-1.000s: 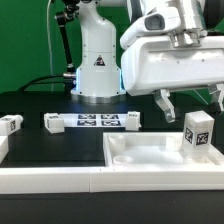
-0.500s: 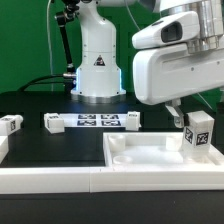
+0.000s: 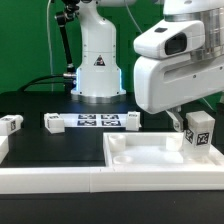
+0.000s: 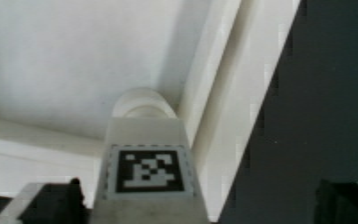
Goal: Assemble square table
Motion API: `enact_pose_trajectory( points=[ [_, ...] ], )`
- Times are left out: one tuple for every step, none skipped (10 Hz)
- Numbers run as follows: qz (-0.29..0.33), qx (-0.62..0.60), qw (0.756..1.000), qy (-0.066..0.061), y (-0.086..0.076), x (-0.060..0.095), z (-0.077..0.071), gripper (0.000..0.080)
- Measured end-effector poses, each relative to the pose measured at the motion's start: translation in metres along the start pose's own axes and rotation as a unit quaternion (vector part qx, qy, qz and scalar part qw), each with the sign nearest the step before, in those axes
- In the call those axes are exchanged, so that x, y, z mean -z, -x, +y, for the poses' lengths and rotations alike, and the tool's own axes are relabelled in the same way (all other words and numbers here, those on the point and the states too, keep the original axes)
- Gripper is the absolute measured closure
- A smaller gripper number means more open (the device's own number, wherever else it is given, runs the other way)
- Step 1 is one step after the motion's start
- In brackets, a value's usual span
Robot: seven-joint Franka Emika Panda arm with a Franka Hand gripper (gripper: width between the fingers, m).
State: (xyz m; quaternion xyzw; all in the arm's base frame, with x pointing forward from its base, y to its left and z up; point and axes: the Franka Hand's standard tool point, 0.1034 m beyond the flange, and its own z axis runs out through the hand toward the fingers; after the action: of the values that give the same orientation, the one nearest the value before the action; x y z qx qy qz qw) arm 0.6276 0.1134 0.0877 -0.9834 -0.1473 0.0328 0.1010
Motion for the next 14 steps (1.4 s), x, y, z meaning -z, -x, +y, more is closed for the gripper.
enact_pose_trajectory(
  points=[
    [0.001, -0.011, 1.0, 0.0, -0.002, 0.001, 0.001, 0.0151],
    [0.0, -0.016, 1.0, 0.0, -0.004, 0.001, 0.0, 0.0151],
    [0.001, -0.015, 1.0, 0.0, -0.005, 0.002, -0.001, 0.0151],
    [0.002, -0.01, 1.0, 0.0, -0.005, 0.002, 0.001, 0.0151],
    [0.003, -0.001, 1.0, 0.0, -0.005, 0.002, 0.005, 0.0151],
    [0.004, 0.003, 1.0, 0.001, -0.006, 0.004, 0.007, 0.0151],
    [0.006, 0.004, 1.0, 0.002, -0.008, 0.006, 0.009, 0.0253],
    [0.006, 0.003, 1.0, 0.001, -0.008, 0.008, 0.01, 0.039],
    [0.007, 0.002, 1.0, 0.002, -0.009, 0.01, 0.012, 0.039],
    [0.007, 0.002, 1.0, 0.002, -0.009, 0.01, 0.012, 0.051],
    [0.008, 0.001, 1.0, 0.002, -0.01, 0.01, 0.013, 0.051],
    [0.008, 0.001, 1.0, 0.002, -0.01, 0.01, 0.013, 0.051],
    [0.008, -0.005, 1.0, 0.002, -0.01, 0.01, 0.012, 0.051],
    [0.008, -0.008, 1.0, 0.002, -0.01, 0.01, 0.012, 0.051]
  ],
)
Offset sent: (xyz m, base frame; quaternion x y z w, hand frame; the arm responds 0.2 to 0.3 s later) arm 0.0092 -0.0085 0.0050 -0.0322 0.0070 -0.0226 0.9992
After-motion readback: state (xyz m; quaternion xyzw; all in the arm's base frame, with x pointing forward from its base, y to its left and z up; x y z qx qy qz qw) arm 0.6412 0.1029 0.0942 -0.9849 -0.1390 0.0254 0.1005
